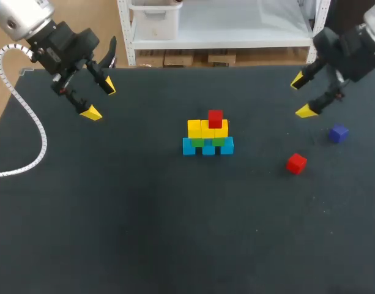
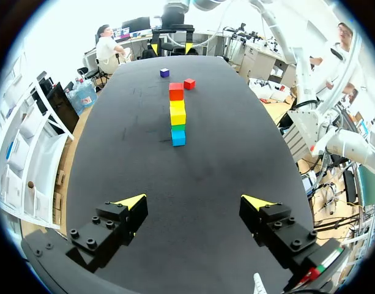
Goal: Place the blue cubes, place green cubes on the blue cubes, place the yellow cubes on the green cubes, then place the red cubes on the yellow cubes, and place purple cube on the red cubes.
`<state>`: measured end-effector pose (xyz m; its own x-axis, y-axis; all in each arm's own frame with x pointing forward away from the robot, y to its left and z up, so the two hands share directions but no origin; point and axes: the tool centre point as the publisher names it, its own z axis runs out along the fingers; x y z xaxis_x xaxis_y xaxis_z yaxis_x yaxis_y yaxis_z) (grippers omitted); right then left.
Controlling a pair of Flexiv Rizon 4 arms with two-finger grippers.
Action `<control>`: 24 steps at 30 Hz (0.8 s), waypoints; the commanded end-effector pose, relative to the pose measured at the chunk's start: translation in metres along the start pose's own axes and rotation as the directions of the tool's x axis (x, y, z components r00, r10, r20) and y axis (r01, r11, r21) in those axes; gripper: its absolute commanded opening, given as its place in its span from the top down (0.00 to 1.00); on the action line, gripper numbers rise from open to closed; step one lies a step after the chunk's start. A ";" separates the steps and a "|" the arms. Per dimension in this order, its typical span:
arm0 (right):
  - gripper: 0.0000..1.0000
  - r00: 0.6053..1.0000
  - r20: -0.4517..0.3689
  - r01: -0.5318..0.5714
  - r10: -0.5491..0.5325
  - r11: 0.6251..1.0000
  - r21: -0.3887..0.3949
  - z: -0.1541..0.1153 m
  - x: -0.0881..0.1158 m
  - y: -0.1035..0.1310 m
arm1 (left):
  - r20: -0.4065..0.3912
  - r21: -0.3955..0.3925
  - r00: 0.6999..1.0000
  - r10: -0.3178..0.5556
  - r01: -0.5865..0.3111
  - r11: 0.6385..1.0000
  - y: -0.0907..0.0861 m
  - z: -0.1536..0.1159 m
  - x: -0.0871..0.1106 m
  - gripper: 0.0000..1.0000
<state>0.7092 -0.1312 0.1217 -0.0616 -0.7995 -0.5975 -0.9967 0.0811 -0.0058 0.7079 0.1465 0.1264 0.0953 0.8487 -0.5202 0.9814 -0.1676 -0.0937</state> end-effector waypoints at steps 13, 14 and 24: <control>0.00 0.994 0.096 0.057 -0.061 0.998 0.036 -0.048 0.069 -0.014 | -0.001 0.000 1.000 0.002 -0.002 1.000 0.000 0.000 0.000 0.00; 0.00 0.993 0.100 0.058 -0.062 0.998 0.039 -0.049 0.071 -0.015 | -0.001 0.000 1.000 0.002 -0.002 1.000 0.000 0.000 0.000 0.00; 0.00 0.989 0.133 0.054 -0.061 0.997 0.057 -0.058 0.092 -0.019 | -0.001 0.000 1.000 0.002 -0.002 1.000 0.000 0.000 0.000 0.00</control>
<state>0.7215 -0.2339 0.1145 0.0046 -0.7269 -0.6867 -0.9942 0.0702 -0.0810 0.7078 0.1465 0.1264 0.0953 0.8487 -0.5201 0.9814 -0.1676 -0.0937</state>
